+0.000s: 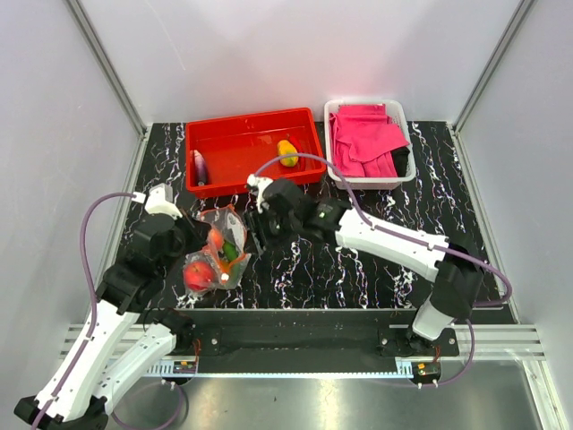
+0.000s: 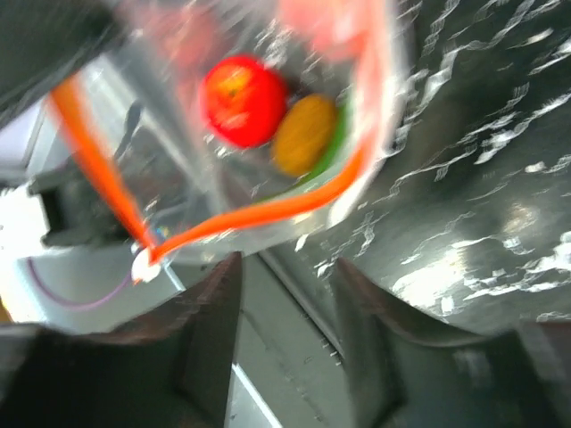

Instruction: Open the zip-top bag and remove the fake food

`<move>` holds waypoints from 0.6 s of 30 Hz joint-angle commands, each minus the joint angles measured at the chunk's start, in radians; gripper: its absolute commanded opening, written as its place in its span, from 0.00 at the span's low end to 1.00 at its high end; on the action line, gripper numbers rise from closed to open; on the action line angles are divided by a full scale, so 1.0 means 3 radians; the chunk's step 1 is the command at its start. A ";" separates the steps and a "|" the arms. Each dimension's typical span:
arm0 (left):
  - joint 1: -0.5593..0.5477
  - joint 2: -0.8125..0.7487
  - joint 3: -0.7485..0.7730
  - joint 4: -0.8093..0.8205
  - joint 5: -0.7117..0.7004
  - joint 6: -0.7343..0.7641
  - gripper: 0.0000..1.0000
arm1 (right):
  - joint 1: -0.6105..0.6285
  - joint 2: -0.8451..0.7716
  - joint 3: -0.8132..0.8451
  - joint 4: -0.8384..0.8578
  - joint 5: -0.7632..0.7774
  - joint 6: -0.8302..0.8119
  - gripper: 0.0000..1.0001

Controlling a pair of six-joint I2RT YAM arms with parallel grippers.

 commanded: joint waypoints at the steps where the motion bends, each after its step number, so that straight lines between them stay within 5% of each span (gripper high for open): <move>1: -0.0007 0.0064 -0.0008 0.0304 0.0138 -0.0067 0.00 | 0.0149 -0.0300 -0.0096 0.0287 0.0134 0.0137 0.47; 6: -0.0007 0.0079 -0.0069 0.0386 0.0204 -0.0113 0.00 | 0.0190 -0.0116 -0.0046 0.0410 0.0109 0.0178 0.38; 18: -0.0007 0.0053 -0.0227 0.0560 0.0444 -0.0256 0.00 | 0.0190 0.0789 0.0415 0.0707 -0.0055 0.0224 0.35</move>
